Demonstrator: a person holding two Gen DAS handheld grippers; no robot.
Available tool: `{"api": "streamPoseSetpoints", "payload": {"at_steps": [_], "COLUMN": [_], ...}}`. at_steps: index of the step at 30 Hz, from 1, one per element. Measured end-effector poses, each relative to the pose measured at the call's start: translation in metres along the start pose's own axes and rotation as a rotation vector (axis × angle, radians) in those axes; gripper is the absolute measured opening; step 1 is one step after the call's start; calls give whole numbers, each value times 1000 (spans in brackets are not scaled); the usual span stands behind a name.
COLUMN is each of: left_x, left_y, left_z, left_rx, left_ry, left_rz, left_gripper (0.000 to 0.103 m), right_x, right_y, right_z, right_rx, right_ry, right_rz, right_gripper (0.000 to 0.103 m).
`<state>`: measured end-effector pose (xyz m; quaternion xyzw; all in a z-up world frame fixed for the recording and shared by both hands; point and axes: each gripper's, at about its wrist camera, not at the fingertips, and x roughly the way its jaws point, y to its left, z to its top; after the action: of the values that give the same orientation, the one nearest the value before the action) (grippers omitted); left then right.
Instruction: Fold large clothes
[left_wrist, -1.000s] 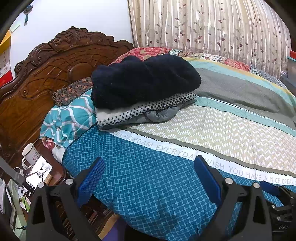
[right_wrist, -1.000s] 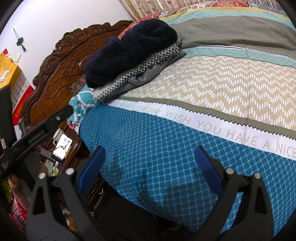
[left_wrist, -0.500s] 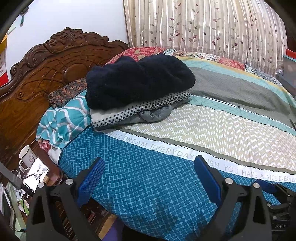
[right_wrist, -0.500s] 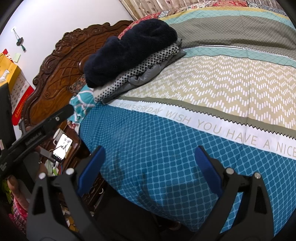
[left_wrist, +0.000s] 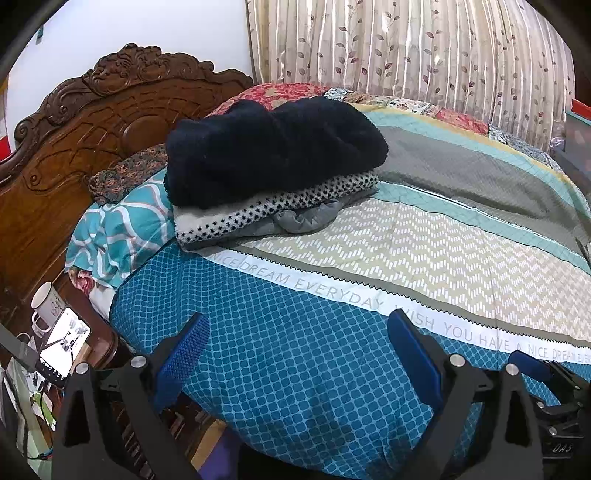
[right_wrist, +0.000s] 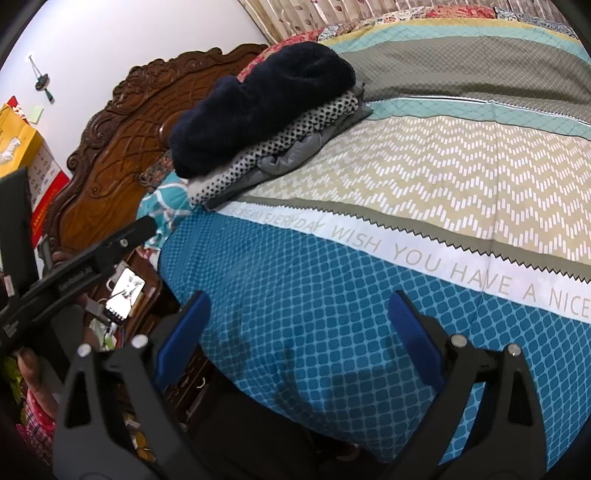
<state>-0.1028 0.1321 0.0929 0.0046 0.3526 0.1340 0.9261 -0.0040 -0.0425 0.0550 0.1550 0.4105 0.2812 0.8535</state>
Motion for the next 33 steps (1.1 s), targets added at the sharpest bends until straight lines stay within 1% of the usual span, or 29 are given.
{"api": "streamPoseSetpoints", "payload": {"at_steps": [6,17,23,33], "left_x": [-3,-10,-9,-4], "left_y": [-2,-2,-2,-1], "left_z": [1,4,4,3], "left_rx": [16,18,19,20], "left_ry": [-21,-46,-47,-28], "left_rz": [15,5,8,4], "left_gripper": [89,89,93,93], "right_x": [0,0,1,2], "right_y": [1,2,2,2], "right_z": [1,2,3,2], "right_rx": [-3,-2,4,11], "right_ry": [-2,-1,-3,-4], "right_rz": [-1,-1,-2,-2], "right_gripper": [93,93,93,93]}}
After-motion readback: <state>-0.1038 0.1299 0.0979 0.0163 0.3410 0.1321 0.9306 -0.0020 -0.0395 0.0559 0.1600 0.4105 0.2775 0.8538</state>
